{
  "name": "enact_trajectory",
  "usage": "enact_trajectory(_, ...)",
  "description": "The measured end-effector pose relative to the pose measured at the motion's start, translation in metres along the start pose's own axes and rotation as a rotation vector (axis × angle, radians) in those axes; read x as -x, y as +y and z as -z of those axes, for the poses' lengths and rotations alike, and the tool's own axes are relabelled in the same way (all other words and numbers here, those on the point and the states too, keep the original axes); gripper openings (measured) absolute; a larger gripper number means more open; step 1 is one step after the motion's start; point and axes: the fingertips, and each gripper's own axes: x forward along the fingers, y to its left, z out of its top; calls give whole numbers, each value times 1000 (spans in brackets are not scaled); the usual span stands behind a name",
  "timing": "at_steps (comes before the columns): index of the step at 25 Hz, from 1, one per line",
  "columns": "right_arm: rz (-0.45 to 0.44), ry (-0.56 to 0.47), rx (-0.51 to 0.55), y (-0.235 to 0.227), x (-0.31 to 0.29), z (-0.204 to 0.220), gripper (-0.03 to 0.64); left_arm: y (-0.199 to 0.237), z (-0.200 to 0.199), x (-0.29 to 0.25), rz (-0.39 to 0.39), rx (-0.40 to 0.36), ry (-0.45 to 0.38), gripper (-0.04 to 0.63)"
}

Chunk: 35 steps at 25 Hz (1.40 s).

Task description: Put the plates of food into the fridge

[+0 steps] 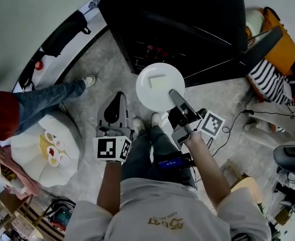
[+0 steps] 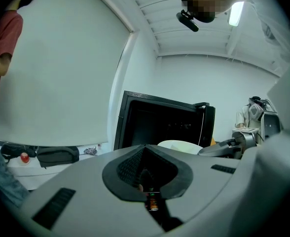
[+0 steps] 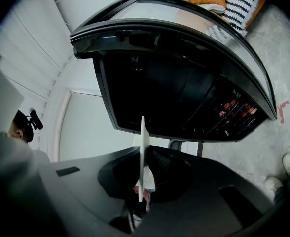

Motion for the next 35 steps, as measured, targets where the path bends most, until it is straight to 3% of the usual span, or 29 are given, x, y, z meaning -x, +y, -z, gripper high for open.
enact_trajectory(13, 20, 11, -34, -45, 0, 2, 26, 6, 39, -5, -29, 19, 31, 0)
enact_trajectory(35, 6, 13, -13, -75, -27, -2, 26, 41, 73, -25, -65, 17, 41, 0)
